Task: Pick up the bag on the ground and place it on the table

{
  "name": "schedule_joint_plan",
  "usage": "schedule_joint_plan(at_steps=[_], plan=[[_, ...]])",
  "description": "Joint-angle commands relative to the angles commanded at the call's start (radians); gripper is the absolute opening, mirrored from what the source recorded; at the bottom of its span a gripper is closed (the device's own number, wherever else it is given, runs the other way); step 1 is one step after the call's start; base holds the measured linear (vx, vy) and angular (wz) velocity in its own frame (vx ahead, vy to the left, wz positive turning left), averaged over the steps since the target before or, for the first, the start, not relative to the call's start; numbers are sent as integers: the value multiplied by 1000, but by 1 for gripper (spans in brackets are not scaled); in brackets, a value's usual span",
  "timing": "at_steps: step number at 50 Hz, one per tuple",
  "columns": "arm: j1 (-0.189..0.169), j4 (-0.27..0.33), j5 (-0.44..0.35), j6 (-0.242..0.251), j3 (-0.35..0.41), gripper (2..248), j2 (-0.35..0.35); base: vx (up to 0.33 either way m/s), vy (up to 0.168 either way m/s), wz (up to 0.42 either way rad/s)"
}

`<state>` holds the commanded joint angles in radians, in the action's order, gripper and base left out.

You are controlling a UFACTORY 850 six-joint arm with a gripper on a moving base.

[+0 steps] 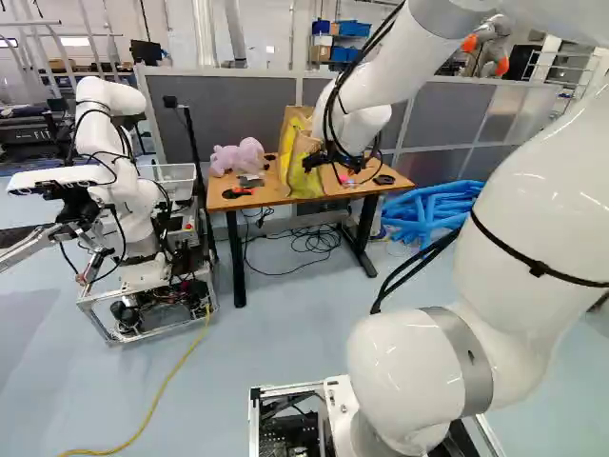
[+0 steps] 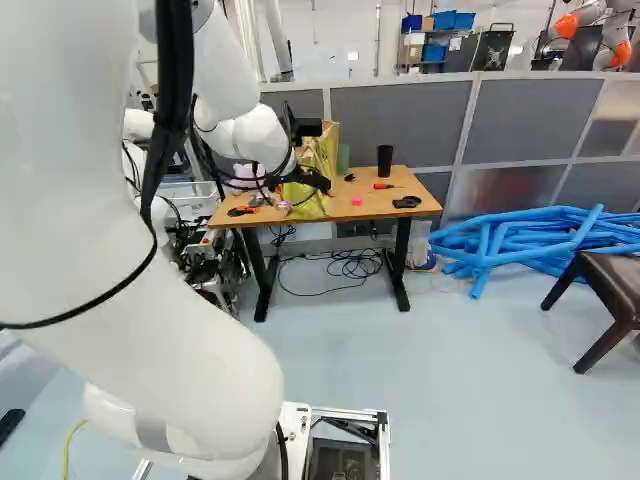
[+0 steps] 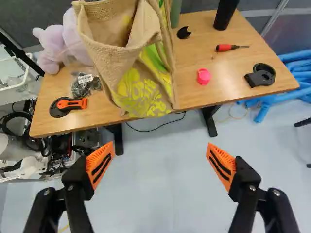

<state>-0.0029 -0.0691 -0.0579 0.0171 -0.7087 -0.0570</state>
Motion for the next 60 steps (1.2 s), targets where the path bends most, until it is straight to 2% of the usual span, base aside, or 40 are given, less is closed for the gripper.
schedule_joint_plan(at_steps=[26,60], plan=[[1,27,-317,-7,242,247,-87,0,0,0],[2,52,-610,-13,465,247,-166,0,0,0]])
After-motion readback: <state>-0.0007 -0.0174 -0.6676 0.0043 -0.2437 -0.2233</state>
